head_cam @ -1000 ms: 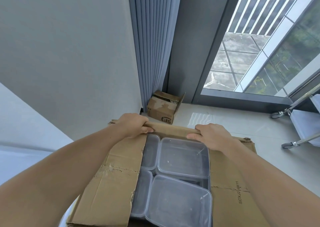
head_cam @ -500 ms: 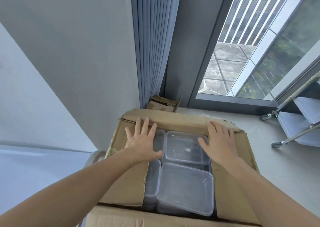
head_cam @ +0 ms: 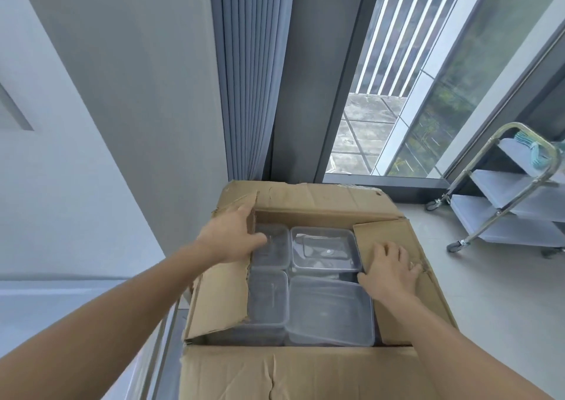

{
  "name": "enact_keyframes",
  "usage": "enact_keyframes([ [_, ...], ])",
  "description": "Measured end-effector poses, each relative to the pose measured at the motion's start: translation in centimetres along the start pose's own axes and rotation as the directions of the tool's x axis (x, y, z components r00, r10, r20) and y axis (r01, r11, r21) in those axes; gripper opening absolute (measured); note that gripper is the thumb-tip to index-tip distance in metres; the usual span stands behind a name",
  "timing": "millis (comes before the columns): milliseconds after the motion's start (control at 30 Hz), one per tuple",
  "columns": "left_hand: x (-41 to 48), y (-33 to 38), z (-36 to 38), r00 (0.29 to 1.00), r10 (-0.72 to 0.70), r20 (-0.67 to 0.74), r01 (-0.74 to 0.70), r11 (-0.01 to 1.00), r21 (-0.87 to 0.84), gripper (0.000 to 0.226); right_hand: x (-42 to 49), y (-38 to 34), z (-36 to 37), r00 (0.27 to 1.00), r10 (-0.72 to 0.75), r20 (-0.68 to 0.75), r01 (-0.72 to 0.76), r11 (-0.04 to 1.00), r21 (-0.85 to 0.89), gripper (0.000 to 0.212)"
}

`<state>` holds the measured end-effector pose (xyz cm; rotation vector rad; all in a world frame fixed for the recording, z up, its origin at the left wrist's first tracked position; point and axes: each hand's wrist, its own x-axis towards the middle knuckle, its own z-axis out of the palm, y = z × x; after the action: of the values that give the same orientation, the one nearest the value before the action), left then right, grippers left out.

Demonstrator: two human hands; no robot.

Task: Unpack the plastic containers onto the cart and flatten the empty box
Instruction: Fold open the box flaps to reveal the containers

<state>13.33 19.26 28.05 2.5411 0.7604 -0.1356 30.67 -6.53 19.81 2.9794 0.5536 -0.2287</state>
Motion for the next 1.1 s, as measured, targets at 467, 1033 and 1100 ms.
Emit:
enact_keyframes([
  [467,-5.3,-10.2,-5.5,0.955,-0.071,-0.289,0.131,0.972,0.195,0.043,0.5,-2.1,-2.9,0.995,0.090,-0.042,-0.086,0.992,0.089,0.040],
  [1033,-6.8,-11.5,3.8,0.957,-0.259,-0.131,0.260,0.966,-0.011,0.101,-6.1,-12.5,-3.7,0.885,-0.445,-0.133,0.465,0.838,0.287,0.058],
  [1100,-7.2,-11.4,4.9,0.960,-0.261,-0.104,0.248,0.961,-0.126,0.108,-7.8,-15.1,-3.7,0.856,-0.510,-0.090,0.500,0.769,0.398,0.054],
])
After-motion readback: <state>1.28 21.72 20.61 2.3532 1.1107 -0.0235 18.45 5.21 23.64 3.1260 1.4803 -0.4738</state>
